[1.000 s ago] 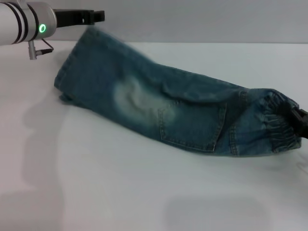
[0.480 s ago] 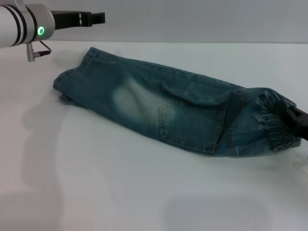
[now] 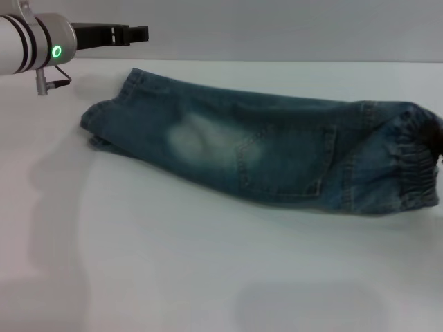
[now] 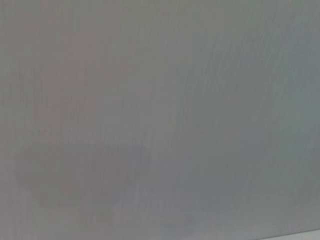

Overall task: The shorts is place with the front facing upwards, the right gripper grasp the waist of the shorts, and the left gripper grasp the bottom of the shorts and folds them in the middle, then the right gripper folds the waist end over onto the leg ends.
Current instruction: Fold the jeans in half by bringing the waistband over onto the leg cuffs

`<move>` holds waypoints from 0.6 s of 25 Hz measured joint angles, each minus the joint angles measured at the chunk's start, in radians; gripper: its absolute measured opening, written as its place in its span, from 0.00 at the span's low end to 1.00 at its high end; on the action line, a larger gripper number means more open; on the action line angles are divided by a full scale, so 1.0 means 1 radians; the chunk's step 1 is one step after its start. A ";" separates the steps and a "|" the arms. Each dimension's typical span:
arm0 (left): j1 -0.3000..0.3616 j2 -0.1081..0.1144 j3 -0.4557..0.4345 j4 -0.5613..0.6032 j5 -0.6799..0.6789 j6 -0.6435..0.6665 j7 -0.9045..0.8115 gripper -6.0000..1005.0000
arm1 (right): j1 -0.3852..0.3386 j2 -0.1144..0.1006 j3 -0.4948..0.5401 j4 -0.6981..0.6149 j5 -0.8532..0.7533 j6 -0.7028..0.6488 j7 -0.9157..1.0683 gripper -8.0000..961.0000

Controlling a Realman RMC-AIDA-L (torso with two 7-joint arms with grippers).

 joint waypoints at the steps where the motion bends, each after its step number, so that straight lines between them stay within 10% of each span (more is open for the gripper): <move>1: 0.002 0.000 0.000 0.000 0.000 0.000 0.002 0.84 | -0.003 0.000 0.000 -0.006 0.014 0.002 0.009 0.01; 15: 0.006 0.002 0.000 0.000 0.000 -0.003 0.013 0.84 | 0.011 0.003 0.001 -0.016 0.031 0.194 0.043 0.04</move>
